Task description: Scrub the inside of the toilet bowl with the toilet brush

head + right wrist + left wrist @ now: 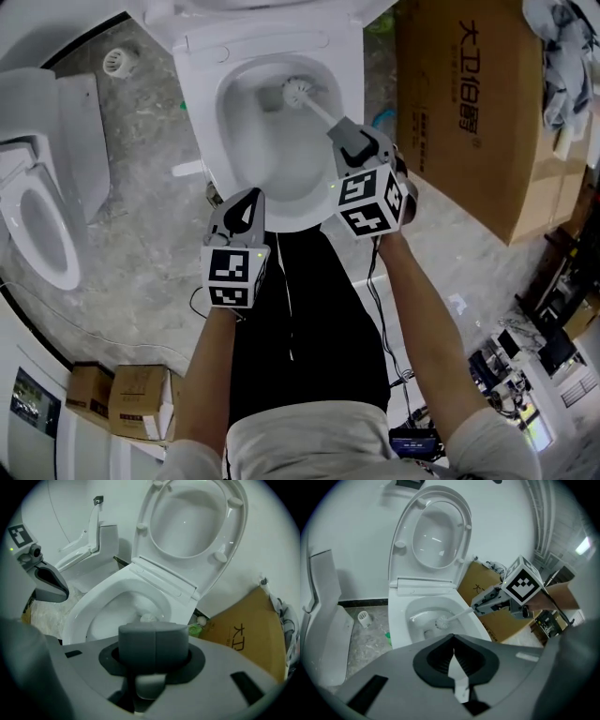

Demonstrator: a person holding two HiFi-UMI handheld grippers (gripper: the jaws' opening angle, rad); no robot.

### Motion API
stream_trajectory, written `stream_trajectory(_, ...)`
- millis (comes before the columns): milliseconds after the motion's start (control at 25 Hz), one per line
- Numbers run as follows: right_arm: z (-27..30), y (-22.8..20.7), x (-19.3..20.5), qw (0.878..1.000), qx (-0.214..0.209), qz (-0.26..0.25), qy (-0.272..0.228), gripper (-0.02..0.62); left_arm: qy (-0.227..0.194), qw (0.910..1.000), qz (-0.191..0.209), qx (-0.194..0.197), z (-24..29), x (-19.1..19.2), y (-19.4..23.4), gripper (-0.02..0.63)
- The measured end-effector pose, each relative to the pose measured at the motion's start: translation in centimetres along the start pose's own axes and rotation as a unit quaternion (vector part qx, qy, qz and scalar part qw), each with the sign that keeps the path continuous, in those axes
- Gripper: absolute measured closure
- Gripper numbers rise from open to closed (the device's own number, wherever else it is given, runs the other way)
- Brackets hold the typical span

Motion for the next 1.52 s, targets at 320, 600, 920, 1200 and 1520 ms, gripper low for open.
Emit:
stream_trajectory(320, -1.6, 1.9, 3.8, 1.0, -0.002, -0.004, 0.022, 0.449, 0.006, 0.9995, 0.03, 0.012, 0.4, -0.8, -1.4, 0.595)
stream_trajectory(600, -2.8, 4.1, 6.8, 0.999, -0.022, 0.019, 0.033, 0.449, 0.006, 0.9997, 0.024, 0.006, 0.4, -0.1, -1.5, 0.595)
stream_trajectory(920, -3.3, 8.5, 8.4, 0.996, -0.064, 0.019, 0.05, 0.449, 0.001, 1.0, 0.005, -0.005, -0.4, 0.5, -1.1, 0.595)
stream_trajectory(1200, -2.4, 11.6, 5.7, 0.994, -0.097, 0.001, 0.042, 0.449, -0.01, 0.9994, -0.024, -0.023, -1.1, 0.8, 0.3, 0.595)
stream_trajectory(1520, -0.1, 11.2, -0.4, 0.994, -0.093, -0.057, 0.024, 0.449, -0.02, 0.9969, -0.065, -0.04, -2.0, 1.6, 2.5, 0.595)
Point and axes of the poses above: the fingertips, and each gripper's own axes: z forward along the fingers, y to its left, x out of its underside, the point moved 9 cm from there along -z, backward along the fingers, and after that the axes turned 7 degrees about -x, right-handed, at the moved point
